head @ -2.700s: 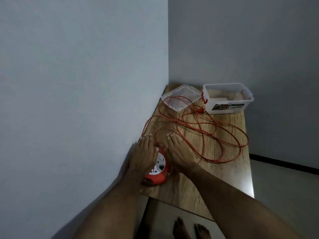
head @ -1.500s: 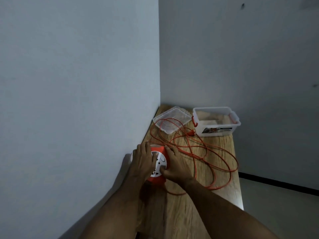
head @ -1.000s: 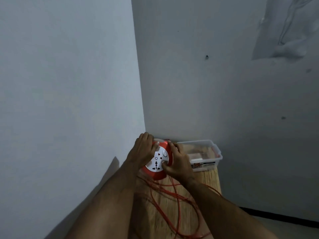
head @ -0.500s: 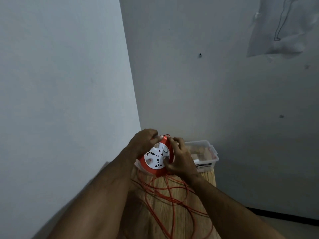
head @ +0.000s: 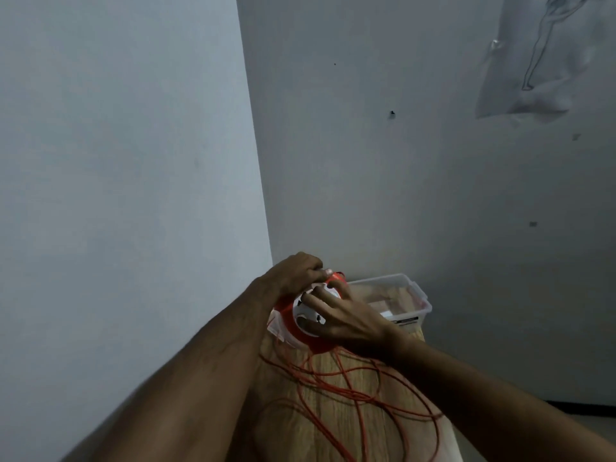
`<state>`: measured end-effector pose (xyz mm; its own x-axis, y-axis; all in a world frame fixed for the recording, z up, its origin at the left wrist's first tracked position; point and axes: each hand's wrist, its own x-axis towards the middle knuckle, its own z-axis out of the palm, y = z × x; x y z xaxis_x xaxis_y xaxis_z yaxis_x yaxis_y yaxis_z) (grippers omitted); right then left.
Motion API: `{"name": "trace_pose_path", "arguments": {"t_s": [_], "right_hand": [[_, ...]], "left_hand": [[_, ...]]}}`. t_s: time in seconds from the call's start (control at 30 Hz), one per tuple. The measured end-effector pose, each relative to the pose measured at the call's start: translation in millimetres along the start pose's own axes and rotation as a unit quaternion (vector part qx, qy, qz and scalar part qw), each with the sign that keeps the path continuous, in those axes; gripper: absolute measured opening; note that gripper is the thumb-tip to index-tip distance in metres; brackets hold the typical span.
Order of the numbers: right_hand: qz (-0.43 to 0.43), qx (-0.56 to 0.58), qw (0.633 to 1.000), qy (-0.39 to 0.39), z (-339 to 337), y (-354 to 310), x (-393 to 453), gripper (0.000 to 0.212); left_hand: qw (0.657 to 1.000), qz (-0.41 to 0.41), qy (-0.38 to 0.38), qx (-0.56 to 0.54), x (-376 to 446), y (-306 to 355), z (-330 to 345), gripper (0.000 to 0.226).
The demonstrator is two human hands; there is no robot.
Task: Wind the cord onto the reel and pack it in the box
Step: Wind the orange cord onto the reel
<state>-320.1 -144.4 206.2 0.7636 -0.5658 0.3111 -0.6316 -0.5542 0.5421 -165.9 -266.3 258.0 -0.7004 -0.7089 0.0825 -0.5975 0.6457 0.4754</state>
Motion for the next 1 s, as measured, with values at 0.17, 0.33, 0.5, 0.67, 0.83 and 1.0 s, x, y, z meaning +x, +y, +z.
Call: {"name": "trace_pose_path", "arguments": {"t_s": [0.17, 0.33, 0.5, 0.67, 0.83, 1.0], "right_hand": [[0.058, 0.008, 0.998, -0.015, 2, -3, 6, 0.047], [0.24, 0.125, 0.963, 0.017, 3, -7, 12, 0.07], [0.368, 0.243, 0.894, 0.081, 3, -20, 24, 0.054], [0.512, 0.33, 0.781, 0.138, 3, -26, 30, 0.043], [0.666, 0.399, 0.606, 0.171, 1, -25, 40, 0.043], [0.785, 0.509, 0.279, 0.215, 11, -22, 56, 0.061]], "left_hand": [[0.998, 0.024, 0.016, 0.051, 2, -3, 2, 0.046], [0.995, 0.02, 0.089, 0.048, 6, 3, 4, 0.047], [0.992, 0.028, 0.09, 0.08, 16, 16, 6, 0.045], [0.994, 0.002, 0.105, 0.033, 19, 7, 15, 0.05], [0.989, -0.004, 0.138, 0.055, 26, 14, 23, 0.049], [0.989, -0.005, 0.132, 0.06, 32, 14, 27, 0.045]]}}
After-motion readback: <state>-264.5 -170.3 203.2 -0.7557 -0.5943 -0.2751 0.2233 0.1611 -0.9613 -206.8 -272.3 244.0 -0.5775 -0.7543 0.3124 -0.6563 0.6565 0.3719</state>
